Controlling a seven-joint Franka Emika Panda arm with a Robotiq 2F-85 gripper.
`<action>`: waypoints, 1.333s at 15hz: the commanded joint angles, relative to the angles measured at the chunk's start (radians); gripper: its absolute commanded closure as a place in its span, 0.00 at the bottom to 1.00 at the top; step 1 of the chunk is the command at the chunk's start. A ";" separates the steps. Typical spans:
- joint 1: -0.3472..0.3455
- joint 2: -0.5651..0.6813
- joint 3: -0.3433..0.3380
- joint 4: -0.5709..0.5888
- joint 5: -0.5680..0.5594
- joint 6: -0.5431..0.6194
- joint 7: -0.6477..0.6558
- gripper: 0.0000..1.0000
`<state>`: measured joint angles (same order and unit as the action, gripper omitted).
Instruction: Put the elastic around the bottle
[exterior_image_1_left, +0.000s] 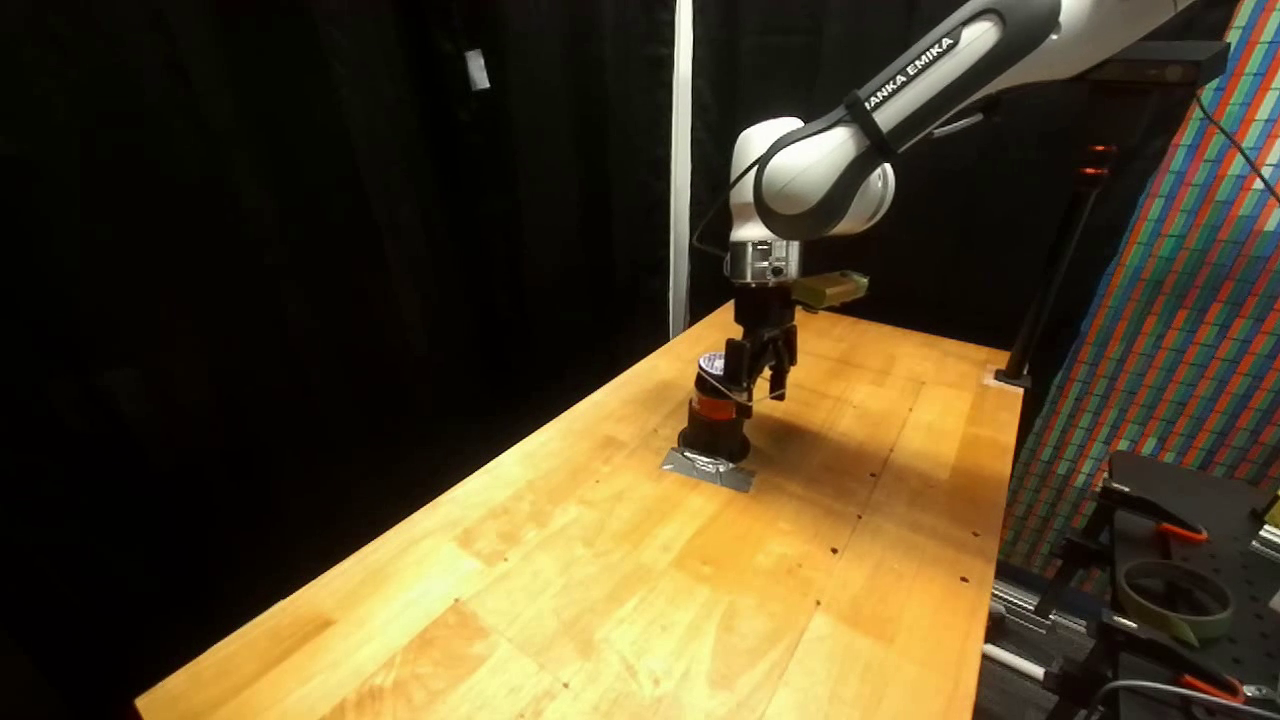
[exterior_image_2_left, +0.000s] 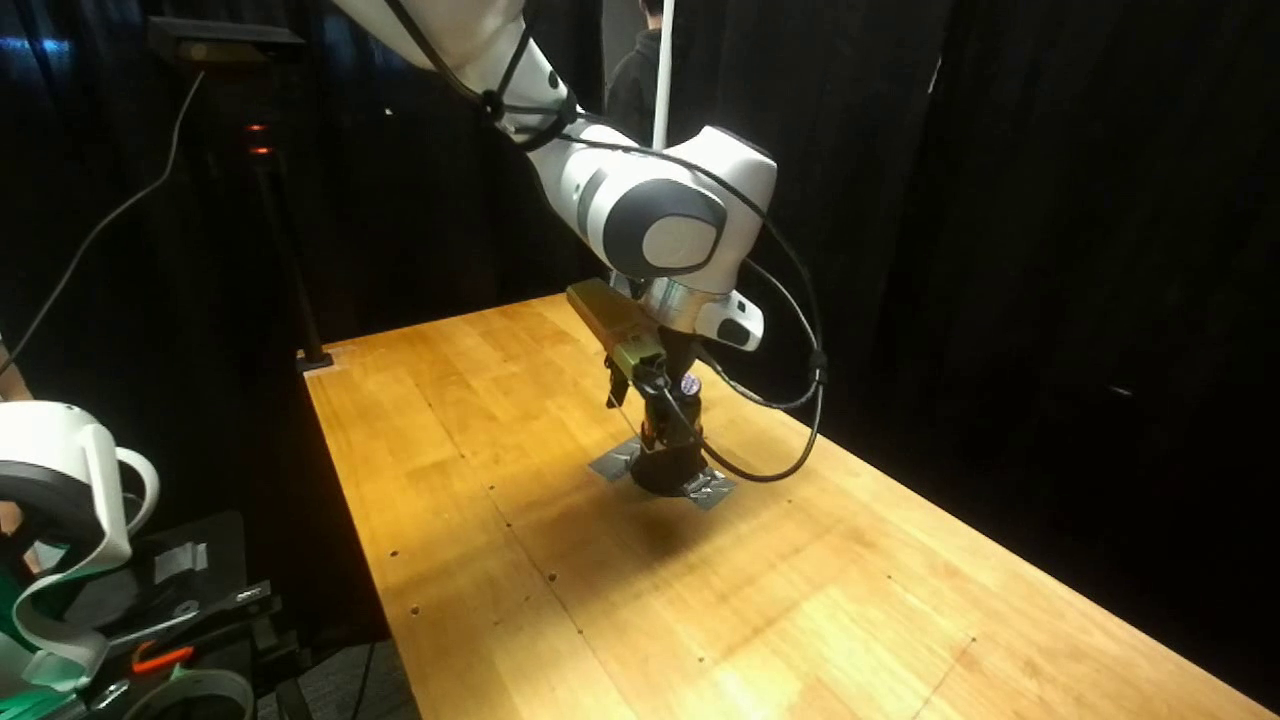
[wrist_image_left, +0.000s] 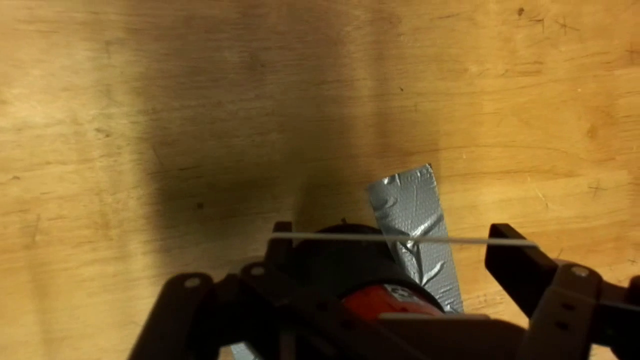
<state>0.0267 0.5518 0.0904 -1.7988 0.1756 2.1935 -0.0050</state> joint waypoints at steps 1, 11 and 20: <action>0.005 -0.072 0.002 -0.116 0.017 0.109 -0.005 0.00; 0.079 -0.100 -0.014 -0.261 -0.048 0.429 0.075 0.00; 0.047 -0.325 0.050 -0.626 -0.005 0.828 0.042 0.80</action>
<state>0.0909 0.3301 0.0987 -2.2633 0.1331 2.8792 0.0536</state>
